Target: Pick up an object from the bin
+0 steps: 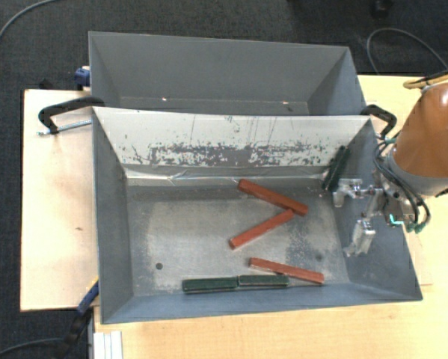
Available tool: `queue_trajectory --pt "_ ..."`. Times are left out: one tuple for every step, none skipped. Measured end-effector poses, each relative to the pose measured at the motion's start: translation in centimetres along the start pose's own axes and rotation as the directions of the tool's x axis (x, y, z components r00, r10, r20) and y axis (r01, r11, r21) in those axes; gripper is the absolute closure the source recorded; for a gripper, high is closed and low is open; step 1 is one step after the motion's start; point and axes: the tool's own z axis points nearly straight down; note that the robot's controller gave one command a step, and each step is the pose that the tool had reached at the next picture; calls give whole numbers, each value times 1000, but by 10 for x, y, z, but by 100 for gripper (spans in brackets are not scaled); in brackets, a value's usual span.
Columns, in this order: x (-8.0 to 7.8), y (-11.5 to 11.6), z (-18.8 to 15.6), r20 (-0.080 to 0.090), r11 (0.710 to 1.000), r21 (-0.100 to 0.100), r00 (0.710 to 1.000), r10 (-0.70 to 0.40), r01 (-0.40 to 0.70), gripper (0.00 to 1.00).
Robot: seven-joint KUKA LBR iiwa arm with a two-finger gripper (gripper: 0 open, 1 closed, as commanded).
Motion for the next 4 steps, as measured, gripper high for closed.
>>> queue_trajectory --pt "-60 46 76 9 965 1 965 -262 262 0" --pt "-60 44 74 11 965 5 965 -262 262 100" --pt "-60 44 74 11 965 5 965 -262 262 0" --pt "-53 106 75 7 873 2 873 -488 488 0"
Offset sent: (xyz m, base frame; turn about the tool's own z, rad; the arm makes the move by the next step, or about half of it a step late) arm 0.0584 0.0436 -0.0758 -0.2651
